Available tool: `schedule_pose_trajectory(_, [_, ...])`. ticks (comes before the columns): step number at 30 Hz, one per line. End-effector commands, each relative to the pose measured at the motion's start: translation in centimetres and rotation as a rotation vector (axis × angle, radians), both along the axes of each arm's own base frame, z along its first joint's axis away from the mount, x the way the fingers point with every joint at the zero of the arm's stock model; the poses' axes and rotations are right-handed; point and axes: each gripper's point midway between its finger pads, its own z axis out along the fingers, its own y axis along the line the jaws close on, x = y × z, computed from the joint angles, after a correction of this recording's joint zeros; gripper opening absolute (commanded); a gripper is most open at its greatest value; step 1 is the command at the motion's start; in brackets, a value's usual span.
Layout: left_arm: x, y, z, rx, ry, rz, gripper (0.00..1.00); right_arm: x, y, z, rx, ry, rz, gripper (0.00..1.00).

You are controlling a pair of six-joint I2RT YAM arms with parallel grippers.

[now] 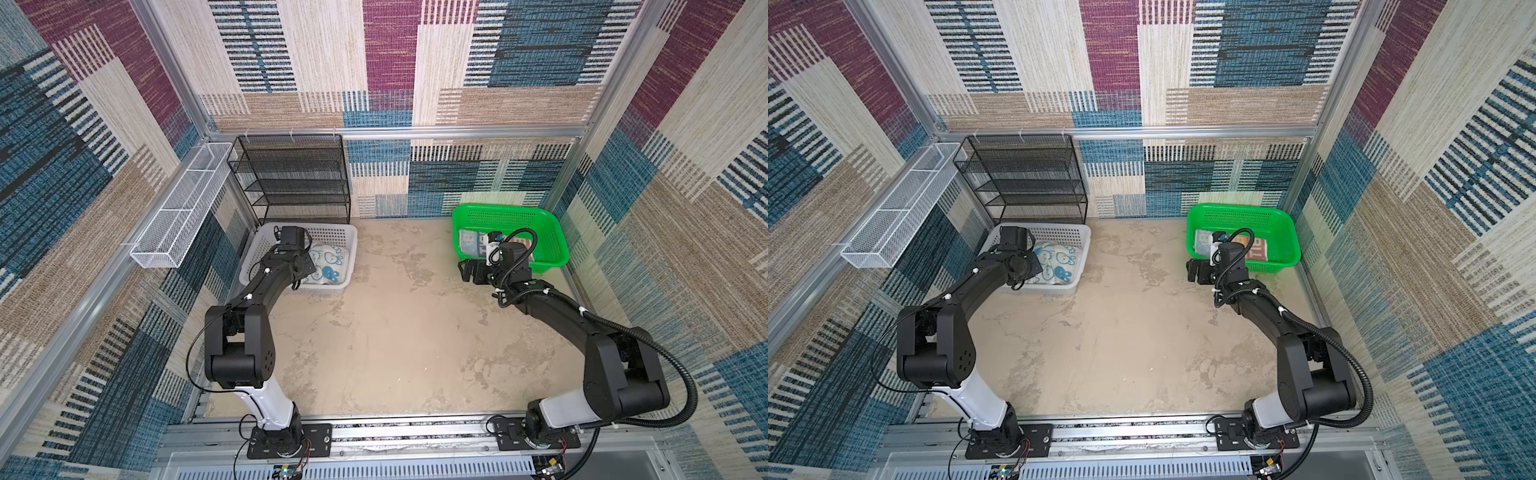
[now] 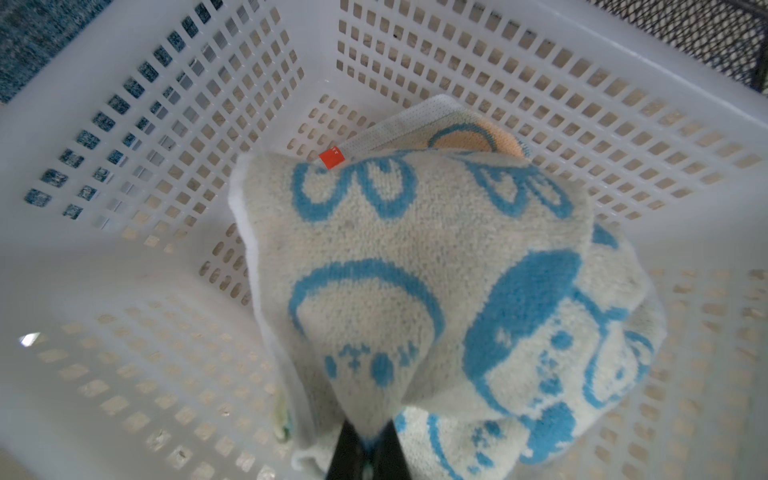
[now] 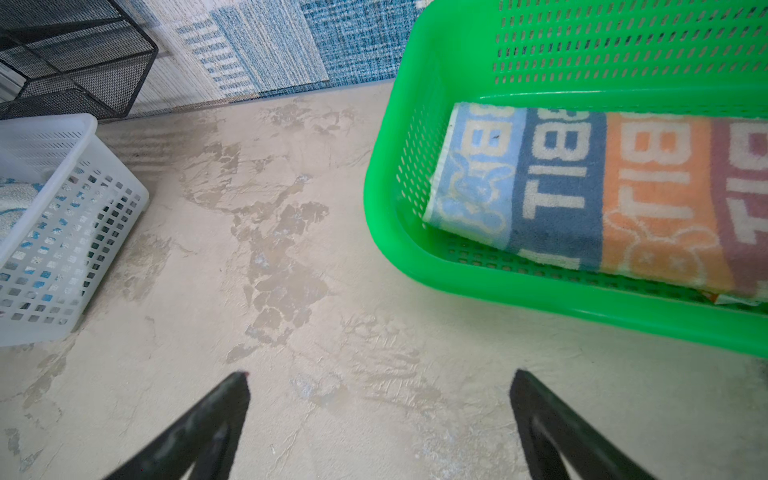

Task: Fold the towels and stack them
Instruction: 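Grasp the bunny towel in the white basket with the left gripper while the right withdraws, then lift the bunny towel out of the white basket with the left gripper onto the table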

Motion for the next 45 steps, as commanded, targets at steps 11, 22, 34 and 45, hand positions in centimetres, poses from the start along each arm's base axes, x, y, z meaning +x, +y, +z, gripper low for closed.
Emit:
schedule_pose_trajectory(11, [-0.3,-5.1,12.6,-0.178,-0.286,-0.224,0.00,0.7,0.8,1.0,0.045,-0.052,0.024,1.00])
schedule_pose_trajectory(22, [-3.5,-13.8,24.5,-0.280,-0.529,-0.521,0.00,1.5,1.0,1.4,0.065,-0.073,0.018,1.00])
schedule_pose_trajectory(34, [-7.9,-24.6,28.3,-0.349,-0.572,-0.825,0.00,2.2,0.4,2.1,0.047,-0.088,-0.025,1.00])
schedule_pose_trajectory(45, [-10.0,-33.7,14.5,-0.402,-0.277,-0.855,0.00,0.9,-0.1,3.0,0.028,-0.102,-0.027,1.00])
